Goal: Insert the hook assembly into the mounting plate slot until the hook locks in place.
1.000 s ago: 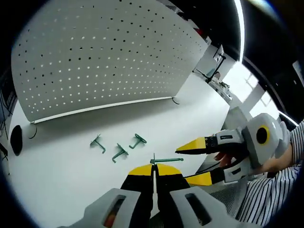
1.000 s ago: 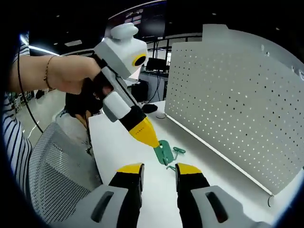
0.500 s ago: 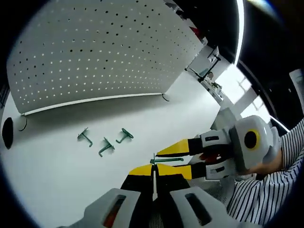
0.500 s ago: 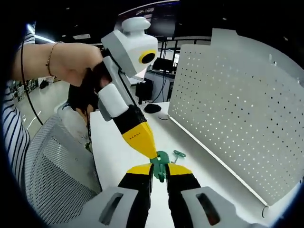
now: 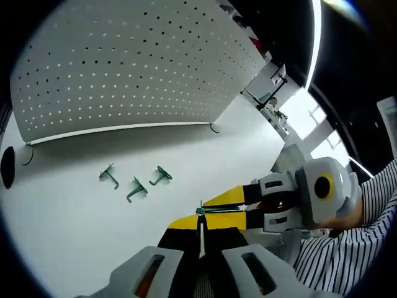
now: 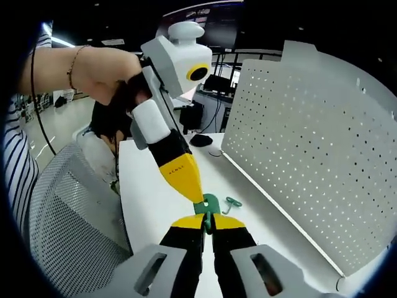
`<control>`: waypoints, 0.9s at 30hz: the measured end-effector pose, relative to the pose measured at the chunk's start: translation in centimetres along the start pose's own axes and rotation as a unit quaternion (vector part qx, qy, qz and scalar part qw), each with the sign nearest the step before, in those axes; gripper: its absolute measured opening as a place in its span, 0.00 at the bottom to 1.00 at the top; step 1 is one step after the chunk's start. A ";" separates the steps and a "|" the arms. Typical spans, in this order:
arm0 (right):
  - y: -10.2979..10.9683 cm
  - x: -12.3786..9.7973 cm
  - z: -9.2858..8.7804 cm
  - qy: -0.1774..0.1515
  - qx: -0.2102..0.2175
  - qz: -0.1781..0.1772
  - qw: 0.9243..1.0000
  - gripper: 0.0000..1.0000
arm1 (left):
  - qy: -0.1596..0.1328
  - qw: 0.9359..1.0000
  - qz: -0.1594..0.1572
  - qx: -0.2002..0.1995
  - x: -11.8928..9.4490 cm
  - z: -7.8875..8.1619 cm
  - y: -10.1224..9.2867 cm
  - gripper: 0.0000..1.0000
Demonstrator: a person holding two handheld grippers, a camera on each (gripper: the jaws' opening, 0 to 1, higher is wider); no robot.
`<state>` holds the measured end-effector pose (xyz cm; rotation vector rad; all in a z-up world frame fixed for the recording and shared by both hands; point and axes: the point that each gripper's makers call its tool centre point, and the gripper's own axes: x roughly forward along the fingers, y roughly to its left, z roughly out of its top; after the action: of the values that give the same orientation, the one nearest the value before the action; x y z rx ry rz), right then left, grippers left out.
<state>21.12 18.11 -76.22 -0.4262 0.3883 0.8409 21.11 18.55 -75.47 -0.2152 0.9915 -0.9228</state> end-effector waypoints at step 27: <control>-0.5 -0.4 2.9 -0.031 0.038 -0.004 0.999 0.00 | -0.125 0.992 0.010 0.024 -2.8 2.5 0.7 0.28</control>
<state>21.68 19.01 -73.49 -0.3292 0.3595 0.8269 22.89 20.47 -72.73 -0.2728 0.7381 -0.8776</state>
